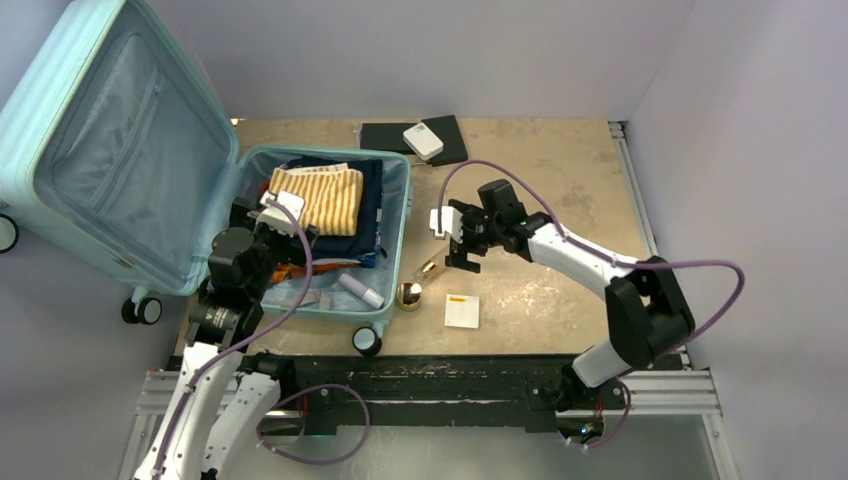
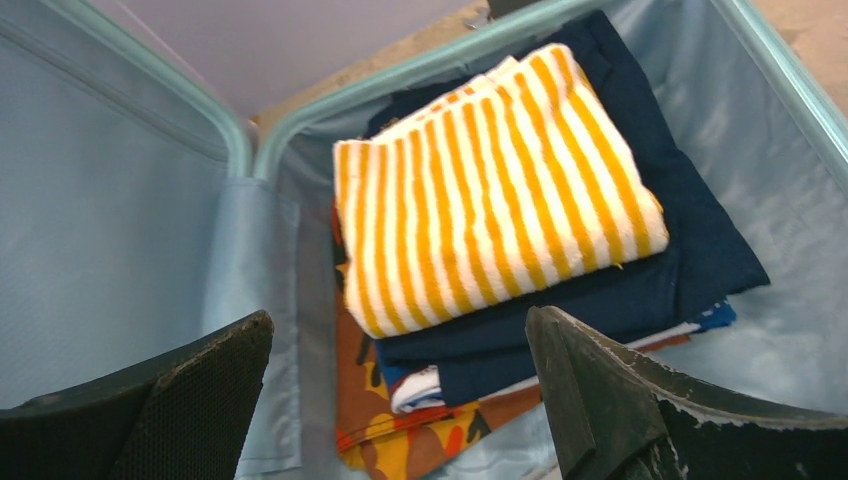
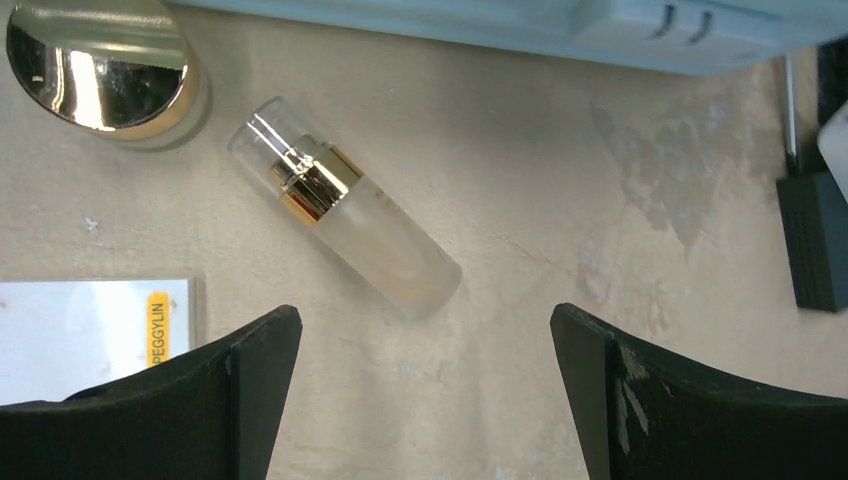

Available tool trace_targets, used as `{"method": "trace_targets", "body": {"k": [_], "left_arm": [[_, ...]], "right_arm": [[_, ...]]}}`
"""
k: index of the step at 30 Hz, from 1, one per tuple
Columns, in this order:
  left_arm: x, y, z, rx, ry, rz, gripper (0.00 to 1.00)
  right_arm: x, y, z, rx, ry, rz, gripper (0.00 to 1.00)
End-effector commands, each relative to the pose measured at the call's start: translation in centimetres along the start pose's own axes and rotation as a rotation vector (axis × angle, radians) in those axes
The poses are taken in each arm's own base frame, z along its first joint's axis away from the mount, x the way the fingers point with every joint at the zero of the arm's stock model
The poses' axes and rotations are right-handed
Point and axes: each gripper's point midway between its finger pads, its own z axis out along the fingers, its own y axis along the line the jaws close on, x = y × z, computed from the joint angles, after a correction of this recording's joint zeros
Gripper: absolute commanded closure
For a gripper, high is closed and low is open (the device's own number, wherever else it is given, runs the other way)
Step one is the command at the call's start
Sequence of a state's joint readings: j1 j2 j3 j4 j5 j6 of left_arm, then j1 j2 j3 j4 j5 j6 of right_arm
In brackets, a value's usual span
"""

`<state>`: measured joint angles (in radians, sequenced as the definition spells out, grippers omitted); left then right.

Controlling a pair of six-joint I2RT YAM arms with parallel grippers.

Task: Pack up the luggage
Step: Pick up the makeup from the center of the board.

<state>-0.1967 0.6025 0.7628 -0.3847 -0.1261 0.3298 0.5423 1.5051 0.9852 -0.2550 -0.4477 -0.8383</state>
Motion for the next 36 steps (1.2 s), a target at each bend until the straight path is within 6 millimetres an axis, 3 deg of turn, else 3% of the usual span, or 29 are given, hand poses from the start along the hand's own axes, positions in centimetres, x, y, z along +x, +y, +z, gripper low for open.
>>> {"method": "trace_targets", "body": {"k": [1, 4, 7, 13, 23, 26, 28, 30, 33, 36], "left_arm": [[0.0, -1.3, 0.2, 0.044, -0.053, -0.071, 0.01], [0.5, -1.1, 0.1, 0.019, -0.051, -0.082, 0.01], [1.1, -1.4, 0.1, 0.023, -0.047, -0.089, 0.01], [1.4, -1.3, 0.1, 0.009, -0.047, -0.095, 0.01], [1.6, -1.1, 0.2, -0.012, -0.044, -0.1, 0.01], [1.7, -1.0, 0.3, -0.016, -0.038, -0.101, 0.01], [1.7, -0.9, 0.3, -0.022, -0.04, -0.102, 0.02], [1.6, -0.7, 0.3, -0.034, -0.04, -0.104, 0.01], [1.5, -0.2, 0.3, -0.061, -0.041, -0.107, 0.01], [1.0, 0.8, 0.3, -0.098, -0.038, -0.106, 0.01]], "right_arm": [[-2.5, -1.5, 1.2, -0.05, -0.098, -0.242, 0.01], [-1.5, 0.1, 2.3, -0.168, -0.106, -0.429, 0.01], [-0.7, 0.2, 3.5, -0.203, -0.104, -0.516, 0.01], [-0.1, 1.2, 5.2, -0.344, -0.113, -0.491, 0.02], [3.1, 3.4, 7.1, -0.517, -0.031, -0.405, 0.24], [3.5, 3.5, 7.3, -0.52, -0.015, -0.377, 0.42], [3.4, 3.0, 7.6, -0.503, -0.003, -0.345, 0.68], [3.0, 2.3, 7.7, -0.476, 0.008, -0.284, 0.85], [2.6, 0.7, 7.0, -0.401, 0.048, -0.218, 0.95], [1.7, -1.6, 4.8, -0.291, 0.074, -0.186, 1.0]]}}
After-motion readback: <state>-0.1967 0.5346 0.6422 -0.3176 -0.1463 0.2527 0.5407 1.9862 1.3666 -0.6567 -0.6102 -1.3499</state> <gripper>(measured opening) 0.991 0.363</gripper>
